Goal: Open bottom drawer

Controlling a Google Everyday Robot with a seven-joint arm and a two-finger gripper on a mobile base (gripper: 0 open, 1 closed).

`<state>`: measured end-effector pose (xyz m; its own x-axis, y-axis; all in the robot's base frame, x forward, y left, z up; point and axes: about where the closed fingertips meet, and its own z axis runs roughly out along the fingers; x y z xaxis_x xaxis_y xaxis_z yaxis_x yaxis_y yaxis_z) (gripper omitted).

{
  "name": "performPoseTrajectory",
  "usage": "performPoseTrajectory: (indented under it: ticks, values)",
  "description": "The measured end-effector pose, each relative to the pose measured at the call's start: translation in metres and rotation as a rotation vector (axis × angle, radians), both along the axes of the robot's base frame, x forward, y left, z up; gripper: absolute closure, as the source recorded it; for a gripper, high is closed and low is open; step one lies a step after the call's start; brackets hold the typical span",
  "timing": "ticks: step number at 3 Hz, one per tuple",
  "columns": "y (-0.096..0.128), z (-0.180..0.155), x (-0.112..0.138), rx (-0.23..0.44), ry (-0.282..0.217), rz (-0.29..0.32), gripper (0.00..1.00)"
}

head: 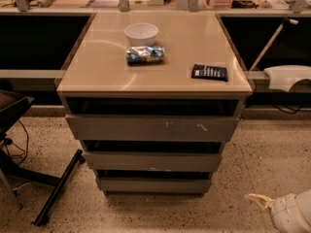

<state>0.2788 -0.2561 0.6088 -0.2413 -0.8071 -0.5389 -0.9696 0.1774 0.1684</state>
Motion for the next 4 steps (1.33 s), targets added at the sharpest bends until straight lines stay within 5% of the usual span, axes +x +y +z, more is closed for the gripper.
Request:
performPoseTrajectory:
  ticks: [1,2,3,4]
  values:
    - [0.016,-0.039,0.004,0.039,0.002,-0.022,0.0]
    - [0.081,-0.116,0.003,0.157,0.056,-0.048,0.0]
    - [0.123,-0.157,0.024,0.23,0.009,-0.123,0.0]
    - [0.134,-0.163,0.061,0.277,-0.138,-0.251,0.0]
